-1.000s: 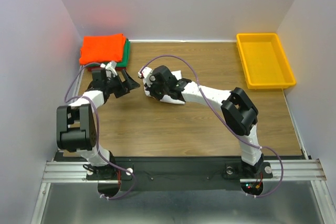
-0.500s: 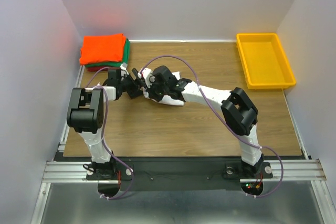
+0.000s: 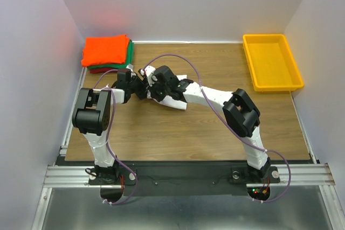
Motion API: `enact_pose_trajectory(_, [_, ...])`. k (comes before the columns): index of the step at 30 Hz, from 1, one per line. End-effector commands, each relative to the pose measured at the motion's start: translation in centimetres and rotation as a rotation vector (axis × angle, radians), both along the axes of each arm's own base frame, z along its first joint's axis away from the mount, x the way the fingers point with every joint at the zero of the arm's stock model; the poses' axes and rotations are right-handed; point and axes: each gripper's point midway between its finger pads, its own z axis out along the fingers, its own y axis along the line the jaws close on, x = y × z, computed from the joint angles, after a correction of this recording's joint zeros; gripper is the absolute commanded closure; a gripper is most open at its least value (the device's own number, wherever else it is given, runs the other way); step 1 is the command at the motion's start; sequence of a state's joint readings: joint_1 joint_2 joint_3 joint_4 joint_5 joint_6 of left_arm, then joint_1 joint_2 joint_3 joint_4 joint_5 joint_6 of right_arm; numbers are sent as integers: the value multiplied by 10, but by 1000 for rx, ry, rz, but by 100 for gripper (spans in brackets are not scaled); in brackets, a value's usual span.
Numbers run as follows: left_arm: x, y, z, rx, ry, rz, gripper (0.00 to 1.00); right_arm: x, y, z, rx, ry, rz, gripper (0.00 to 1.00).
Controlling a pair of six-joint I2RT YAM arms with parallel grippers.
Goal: Fold and stack the t-shirts
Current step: Neatly place the folded tshirt to the corner
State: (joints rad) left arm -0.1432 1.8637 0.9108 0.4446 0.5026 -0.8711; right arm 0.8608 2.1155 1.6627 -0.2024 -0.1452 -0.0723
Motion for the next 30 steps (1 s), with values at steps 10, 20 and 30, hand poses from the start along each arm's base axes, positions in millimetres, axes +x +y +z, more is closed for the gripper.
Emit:
enact_pose_trajectory(10, [10,5,-17,100,20,76,20,13,9,64,170,-37,-71,99])
enact_pose_trajectory(20, [1,1,-10,109,29,74,18,34,-5,82,155,-122,-169,99])
enact_pose_trajectory(30, [-15,47,6,243,32,94,6,37,-22,72,131,-110,-186,99])
